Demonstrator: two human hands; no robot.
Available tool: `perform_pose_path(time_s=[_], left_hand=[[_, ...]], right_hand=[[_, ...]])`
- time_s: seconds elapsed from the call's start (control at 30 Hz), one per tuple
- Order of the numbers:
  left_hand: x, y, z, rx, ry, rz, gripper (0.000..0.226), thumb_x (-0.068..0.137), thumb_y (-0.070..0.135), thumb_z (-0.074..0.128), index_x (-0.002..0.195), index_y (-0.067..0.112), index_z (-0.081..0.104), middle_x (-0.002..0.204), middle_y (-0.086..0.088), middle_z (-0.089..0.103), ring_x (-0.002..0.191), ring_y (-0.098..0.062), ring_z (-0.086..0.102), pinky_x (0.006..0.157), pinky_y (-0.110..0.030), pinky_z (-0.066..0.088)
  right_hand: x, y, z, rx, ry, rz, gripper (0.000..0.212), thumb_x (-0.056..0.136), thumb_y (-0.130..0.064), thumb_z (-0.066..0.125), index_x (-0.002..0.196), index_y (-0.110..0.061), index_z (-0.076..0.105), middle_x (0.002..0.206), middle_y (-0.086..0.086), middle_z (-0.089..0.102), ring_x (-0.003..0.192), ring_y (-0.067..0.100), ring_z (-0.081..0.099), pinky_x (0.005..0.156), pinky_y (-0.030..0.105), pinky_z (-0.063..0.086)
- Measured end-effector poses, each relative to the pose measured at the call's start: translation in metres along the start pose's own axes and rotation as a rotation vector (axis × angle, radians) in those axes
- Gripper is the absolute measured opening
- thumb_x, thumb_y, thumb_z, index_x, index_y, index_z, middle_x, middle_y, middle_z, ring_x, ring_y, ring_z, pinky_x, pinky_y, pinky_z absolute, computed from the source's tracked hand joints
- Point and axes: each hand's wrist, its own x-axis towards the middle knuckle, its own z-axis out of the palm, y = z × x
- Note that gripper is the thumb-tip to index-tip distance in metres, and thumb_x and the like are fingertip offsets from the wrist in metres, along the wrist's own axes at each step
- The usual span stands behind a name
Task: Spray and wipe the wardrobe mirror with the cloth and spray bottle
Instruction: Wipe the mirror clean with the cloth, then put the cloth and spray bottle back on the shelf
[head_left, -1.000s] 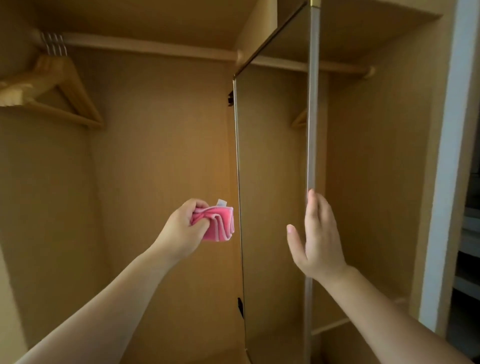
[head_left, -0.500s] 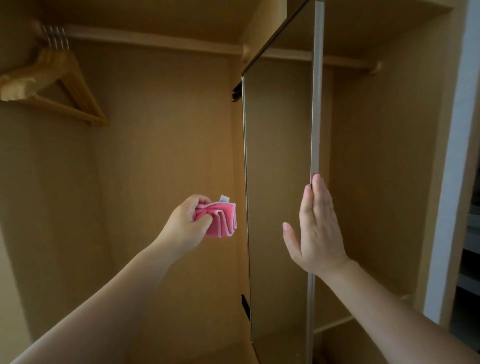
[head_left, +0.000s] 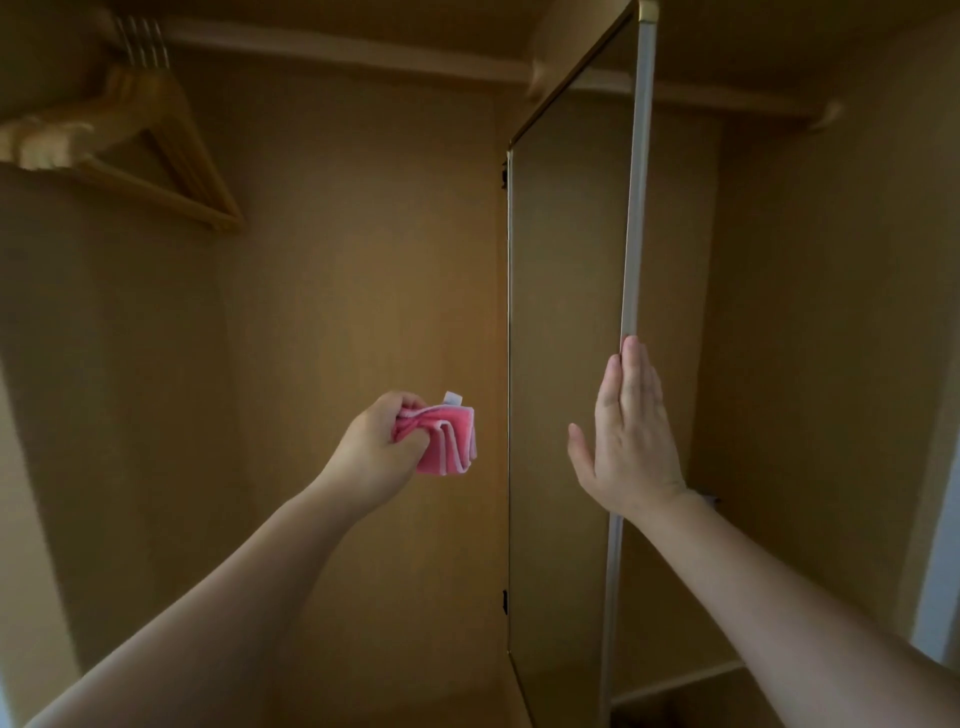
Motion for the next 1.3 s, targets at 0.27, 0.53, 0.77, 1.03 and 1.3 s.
perform_pose_path(time_s=[0.27,0.53,0.77,1.03,1.3], left_hand=[[0.016,-0.016,0.004,-0.014,0.044,-0.016,0.015,0.088,0.019,0.055,0.091,0.034,0.056,0.086,0.008,0.064,0.07,0.005,0.058,0.053,-0.01,0.041],[0.026,-0.024,0.004,-0.004,0.05,-0.018,0.014,0.09,0.019,0.055,0.093,0.032,0.056,0.085,0.004,0.064,0.068,0.002,0.057,0.052,-0.01,0.044],[0.024,-0.021,0.008,-0.005,0.036,-0.032,0.013,0.089,0.021,0.054,0.091,0.034,0.055,0.083,0.005,0.065,0.066,0.002,0.059,0.052,-0.015,0.045],[0.005,-0.007,0.017,-0.089,-0.019,0.012,0.014,0.088,0.02,0.055,0.091,0.034,0.056,0.081,0.004,0.065,0.063,0.002,0.058,0.049,-0.01,0.044],[-0.029,0.038,0.081,-0.216,-0.143,0.089,0.017,0.089,0.017,0.056,0.089,0.034,0.055,0.077,0.007,0.062,0.061,0.005,0.056,0.049,-0.008,0.042]], right_hand=[[0.021,-0.006,0.031,-0.027,-0.087,-0.022,0.093,0.091,-0.047,0.049,0.149,0.005,-0.002,0.159,0.024,-0.011,0.147,0.042,0.002,0.117,0.05,0.012],[0.033,-0.009,0.05,0.011,-0.119,-0.016,0.098,0.089,-0.047,0.053,0.148,0.002,-0.008,0.156,0.021,-0.025,0.146,0.043,0.002,0.117,0.055,0.013],[0.033,-0.006,0.045,-0.012,-0.201,-0.037,0.097,0.09,-0.049,0.048,0.15,-0.004,-0.013,0.155,0.024,-0.028,0.146,0.045,-0.003,0.117,0.057,0.01],[0.023,0.005,-0.005,0.056,-0.343,-0.136,0.085,0.096,-0.048,0.04,0.153,-0.019,-0.016,0.158,0.016,-0.026,0.147,0.033,-0.01,0.119,0.05,0.005],[-0.044,0.054,-0.069,0.5,-0.321,0.01,0.052,0.096,-0.033,0.048,0.146,-0.021,0.037,0.141,-0.003,0.049,0.121,0.012,0.053,0.091,0.027,0.051]])
